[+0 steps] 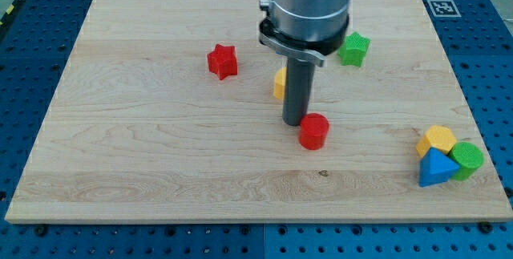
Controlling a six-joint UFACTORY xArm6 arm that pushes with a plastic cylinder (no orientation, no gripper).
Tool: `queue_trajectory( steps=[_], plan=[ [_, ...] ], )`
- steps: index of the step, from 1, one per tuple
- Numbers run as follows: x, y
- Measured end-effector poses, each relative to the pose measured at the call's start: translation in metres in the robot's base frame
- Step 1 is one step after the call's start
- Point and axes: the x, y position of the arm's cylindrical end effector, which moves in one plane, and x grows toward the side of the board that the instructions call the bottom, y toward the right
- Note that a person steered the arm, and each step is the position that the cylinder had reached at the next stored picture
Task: Put the red circle at the left side of the blue triangle
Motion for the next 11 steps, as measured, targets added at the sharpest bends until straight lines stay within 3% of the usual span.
queue_trajectory(
  steps=[3,5,9,11],
  plan=[
    [0.041,0.044],
    [0.081,0.024],
    [0.071,0.032],
    [0.072,0.090]
  ],
)
